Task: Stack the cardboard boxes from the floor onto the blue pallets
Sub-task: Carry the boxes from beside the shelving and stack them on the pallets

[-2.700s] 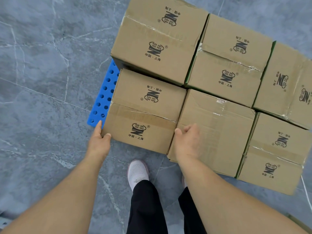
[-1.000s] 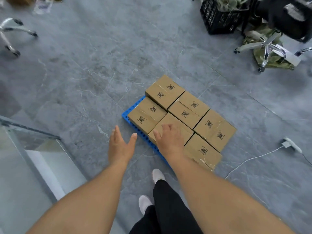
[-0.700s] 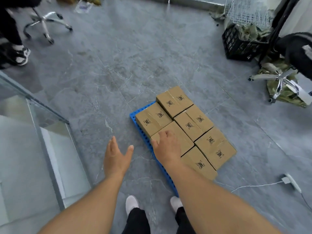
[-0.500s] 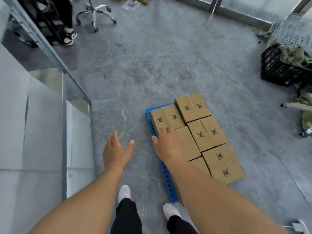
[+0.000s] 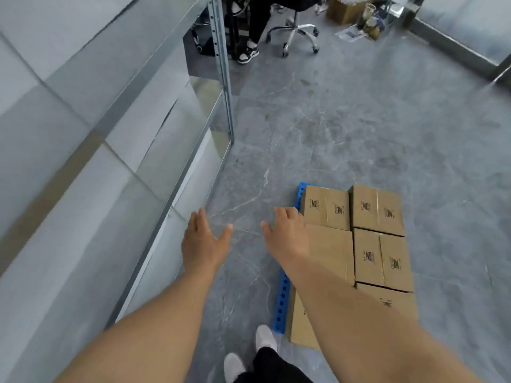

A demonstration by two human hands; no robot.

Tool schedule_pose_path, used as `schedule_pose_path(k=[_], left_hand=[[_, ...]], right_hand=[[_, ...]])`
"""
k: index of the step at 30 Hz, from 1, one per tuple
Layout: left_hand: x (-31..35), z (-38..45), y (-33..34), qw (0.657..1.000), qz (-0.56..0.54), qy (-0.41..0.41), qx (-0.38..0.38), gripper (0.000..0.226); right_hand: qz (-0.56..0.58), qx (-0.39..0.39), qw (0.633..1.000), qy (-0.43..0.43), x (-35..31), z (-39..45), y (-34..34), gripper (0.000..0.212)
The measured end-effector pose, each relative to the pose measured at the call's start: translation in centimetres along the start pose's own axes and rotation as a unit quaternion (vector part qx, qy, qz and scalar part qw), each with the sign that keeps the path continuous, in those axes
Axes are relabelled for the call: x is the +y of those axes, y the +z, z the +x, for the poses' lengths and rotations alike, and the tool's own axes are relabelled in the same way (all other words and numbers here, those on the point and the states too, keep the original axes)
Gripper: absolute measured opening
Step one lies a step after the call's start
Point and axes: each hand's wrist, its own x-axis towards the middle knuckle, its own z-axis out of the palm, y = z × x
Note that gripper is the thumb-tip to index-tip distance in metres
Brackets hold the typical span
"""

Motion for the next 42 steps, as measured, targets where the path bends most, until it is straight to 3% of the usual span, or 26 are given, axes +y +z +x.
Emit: schedule_pose_path(k=[11, 23, 29, 34, 42], left_hand=[[-10.5, -12.0, -0.8, 0.981, -0.041, -0.175, 0.080, 0.079], [-11.9, -31.9, 3.6, 0.903, -0.098, -0.363, 0.210, 0.082], [-12.5, -41.7, 4.9, 0.828, -0.146, -0.456, 0.292, 0.079], [-12.4, -52.2, 6.8, 0.755, -0.134, -0.535, 0.355, 0.081], [-10.6, -70.4, 10.4, 0.605, -0.153, -0.633, 0.458, 0.082]], right_hand=[[-0.079, -0.102, 0.979, -0.161, -1.9, -8.1, 5.8, 0.049], [-0.149, -0.186, 0.870, -0.431, 0.6, -19.4, 5.3, 0.049], [-0.165, -0.214, 0.790, -0.551, 0.8, -27.6, 6.1, 0.048], [-0.172, -0.260, 0.702, -0.640, 2.1, -37.0, 7.0, 0.047], [-0.159, -0.308, 0.560, -0.753, 7.4, -53.4, 5.9, 0.049]])
